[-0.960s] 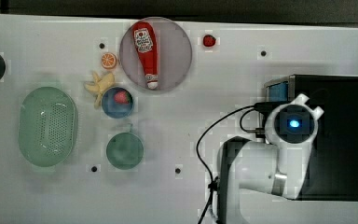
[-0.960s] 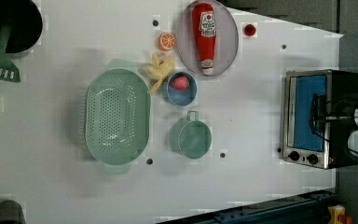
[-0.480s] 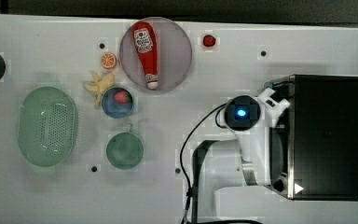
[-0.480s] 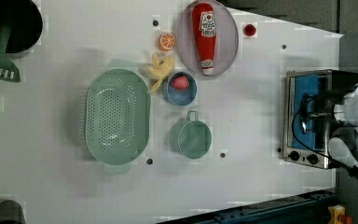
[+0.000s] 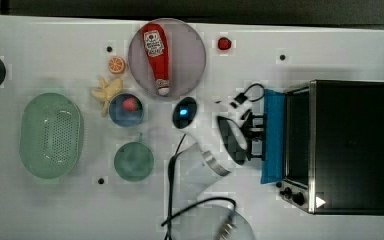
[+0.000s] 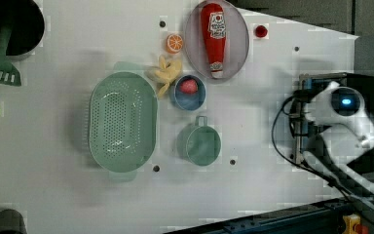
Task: Flap open oven.
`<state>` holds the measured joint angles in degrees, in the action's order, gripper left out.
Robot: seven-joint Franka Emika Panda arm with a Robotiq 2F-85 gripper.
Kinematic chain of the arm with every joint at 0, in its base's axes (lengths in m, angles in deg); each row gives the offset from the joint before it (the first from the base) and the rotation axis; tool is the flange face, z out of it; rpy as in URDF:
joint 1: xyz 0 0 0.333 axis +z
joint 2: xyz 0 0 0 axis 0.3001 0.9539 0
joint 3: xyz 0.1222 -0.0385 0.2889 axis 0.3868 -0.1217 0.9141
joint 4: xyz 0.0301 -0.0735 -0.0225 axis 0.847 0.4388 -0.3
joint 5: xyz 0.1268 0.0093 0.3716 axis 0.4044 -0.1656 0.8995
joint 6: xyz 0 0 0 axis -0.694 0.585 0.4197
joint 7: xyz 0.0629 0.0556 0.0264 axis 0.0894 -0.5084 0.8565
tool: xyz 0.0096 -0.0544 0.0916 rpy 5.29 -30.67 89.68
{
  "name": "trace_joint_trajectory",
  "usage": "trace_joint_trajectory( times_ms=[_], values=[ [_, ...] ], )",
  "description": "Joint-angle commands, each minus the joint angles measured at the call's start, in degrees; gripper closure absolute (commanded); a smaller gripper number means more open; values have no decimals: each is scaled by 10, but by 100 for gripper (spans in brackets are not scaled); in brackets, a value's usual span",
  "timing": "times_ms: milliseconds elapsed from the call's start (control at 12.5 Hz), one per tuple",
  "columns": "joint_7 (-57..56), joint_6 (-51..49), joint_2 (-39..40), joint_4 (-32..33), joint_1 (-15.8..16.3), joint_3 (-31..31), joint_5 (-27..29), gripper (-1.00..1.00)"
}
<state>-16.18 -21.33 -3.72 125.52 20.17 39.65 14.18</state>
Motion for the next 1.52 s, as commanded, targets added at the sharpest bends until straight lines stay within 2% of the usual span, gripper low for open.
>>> trace_joint_trajectory(
  times_ms=[80,320,560,720,880,1360,1520],
  values=[
    [164,6,77,-13,42,0,-32,65],
    [194,6,123,-36,61,2,-35,65],
    [194,1,106,-56,68,2,-32,65],
    [194,2,73,-69,68,2,-10,65],
    [194,2,25,-74,68,2,60,65],
    [194,-46,-129,-75,62,-8,371,65],
    [194,-84,-188,-83,61,-17,448,65]
  ],
)
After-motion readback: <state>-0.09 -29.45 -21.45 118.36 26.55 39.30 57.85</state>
